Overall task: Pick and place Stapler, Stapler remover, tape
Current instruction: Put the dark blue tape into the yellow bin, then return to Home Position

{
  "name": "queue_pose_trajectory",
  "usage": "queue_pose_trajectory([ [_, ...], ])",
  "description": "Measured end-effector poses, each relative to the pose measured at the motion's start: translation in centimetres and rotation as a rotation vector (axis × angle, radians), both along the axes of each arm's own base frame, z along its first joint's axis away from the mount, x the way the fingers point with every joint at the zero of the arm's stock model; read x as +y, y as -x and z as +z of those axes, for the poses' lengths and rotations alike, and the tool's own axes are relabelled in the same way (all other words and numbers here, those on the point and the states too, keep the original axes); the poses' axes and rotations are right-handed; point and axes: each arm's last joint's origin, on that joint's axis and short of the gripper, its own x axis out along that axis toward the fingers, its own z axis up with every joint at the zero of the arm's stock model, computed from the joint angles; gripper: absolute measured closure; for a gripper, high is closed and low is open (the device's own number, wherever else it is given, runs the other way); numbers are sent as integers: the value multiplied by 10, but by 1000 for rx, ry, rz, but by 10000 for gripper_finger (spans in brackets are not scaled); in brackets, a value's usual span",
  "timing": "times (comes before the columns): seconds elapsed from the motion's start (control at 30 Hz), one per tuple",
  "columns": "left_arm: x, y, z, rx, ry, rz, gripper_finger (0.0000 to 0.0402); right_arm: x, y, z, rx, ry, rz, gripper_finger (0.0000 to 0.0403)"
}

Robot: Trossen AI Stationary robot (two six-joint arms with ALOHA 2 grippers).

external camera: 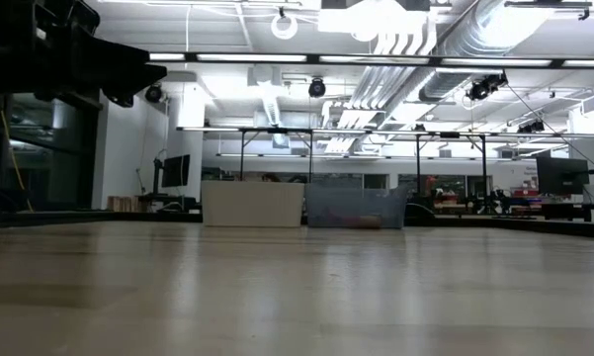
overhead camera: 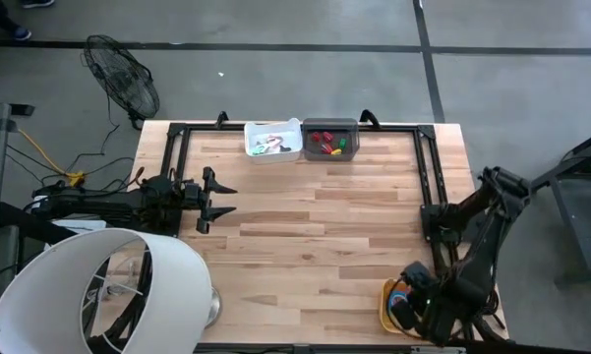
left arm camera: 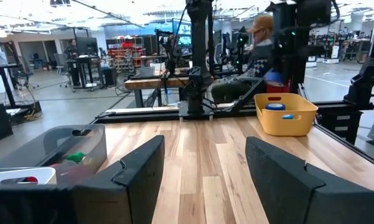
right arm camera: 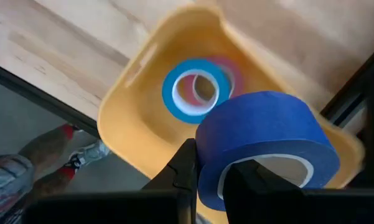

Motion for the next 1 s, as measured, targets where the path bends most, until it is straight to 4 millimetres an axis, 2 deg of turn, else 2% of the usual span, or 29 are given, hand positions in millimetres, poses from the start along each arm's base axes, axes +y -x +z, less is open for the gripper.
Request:
queue_pose_trajectory([
  [0.33, 0, 0, 0, 0, 0, 3, 181, 31, -8, -32, 32, -31, -84, 369],
  [0.53, 0, 0, 0, 0, 0, 3, 181, 38, -19, -45, 69, -57, -122, 369],
  [0.73, 0, 0, 0, 0, 0, 2, 181, 35, -32, -57, 134, -48, -167, 365],
  [1.0, 0, 0, 0, 0, 1, 1, 181, 26, -37, -60, 278, -57, -215, 243],
])
